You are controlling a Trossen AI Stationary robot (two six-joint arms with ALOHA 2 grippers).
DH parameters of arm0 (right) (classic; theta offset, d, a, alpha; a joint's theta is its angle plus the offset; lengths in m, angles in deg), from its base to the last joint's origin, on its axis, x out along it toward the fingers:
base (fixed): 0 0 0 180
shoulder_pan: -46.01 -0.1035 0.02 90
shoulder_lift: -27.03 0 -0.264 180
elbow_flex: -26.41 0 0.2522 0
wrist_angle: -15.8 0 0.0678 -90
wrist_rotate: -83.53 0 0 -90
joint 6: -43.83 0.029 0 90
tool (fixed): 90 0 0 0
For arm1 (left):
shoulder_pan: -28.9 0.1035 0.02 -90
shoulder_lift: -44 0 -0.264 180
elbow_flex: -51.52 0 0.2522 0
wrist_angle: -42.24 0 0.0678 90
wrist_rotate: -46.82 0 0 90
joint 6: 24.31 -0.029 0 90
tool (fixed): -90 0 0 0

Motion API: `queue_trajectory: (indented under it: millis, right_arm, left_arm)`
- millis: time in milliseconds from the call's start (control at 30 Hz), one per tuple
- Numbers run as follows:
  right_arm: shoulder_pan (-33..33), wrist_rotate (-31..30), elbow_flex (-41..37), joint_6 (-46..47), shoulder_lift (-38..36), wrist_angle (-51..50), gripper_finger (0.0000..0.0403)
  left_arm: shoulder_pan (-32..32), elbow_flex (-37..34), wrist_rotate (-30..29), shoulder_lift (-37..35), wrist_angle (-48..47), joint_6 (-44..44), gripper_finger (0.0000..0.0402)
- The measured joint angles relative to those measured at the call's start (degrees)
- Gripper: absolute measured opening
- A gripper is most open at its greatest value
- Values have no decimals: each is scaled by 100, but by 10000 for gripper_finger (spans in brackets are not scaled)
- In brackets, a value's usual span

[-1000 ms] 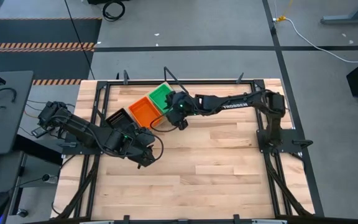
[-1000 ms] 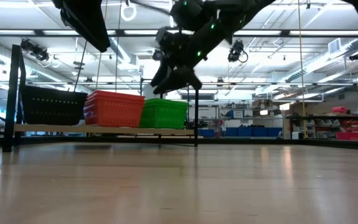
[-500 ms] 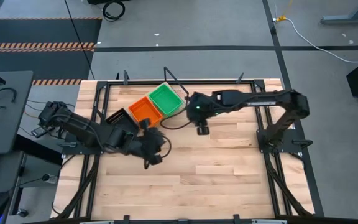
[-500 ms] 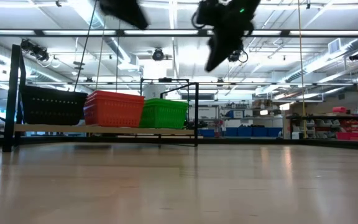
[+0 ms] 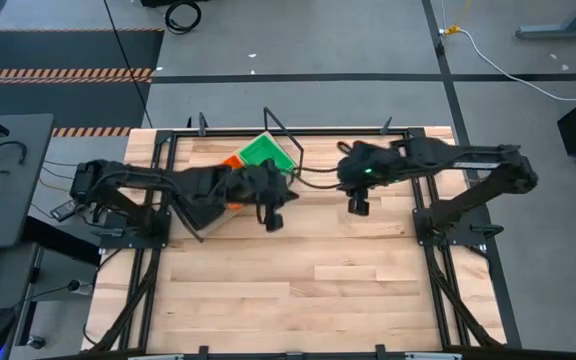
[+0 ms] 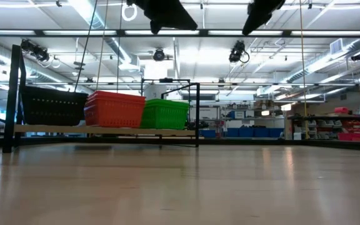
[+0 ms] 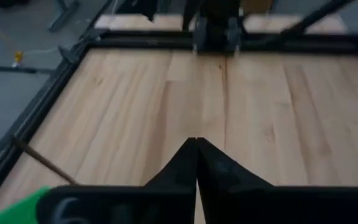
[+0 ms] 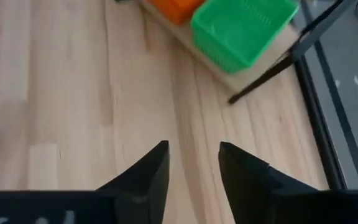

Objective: Stack baskets on shelf by color
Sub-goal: Return to Home Position

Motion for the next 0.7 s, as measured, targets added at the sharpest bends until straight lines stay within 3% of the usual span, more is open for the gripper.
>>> queue_trajectory:
  millis: [233,533,700]
  right_arm:
    - [61,321,-1481,66,-1293,1166,85]
    - [64,691,-3404,457,-3327,2676,19]
    - [60,762,-3919,492,-4115,2979,8]
  left_arm:
    - [525,5,940,-113,282,-82,4]
    - [592,-8,984,-343,523,-79,2]
    - [488,-1033,983,-1122,1305,117,1]
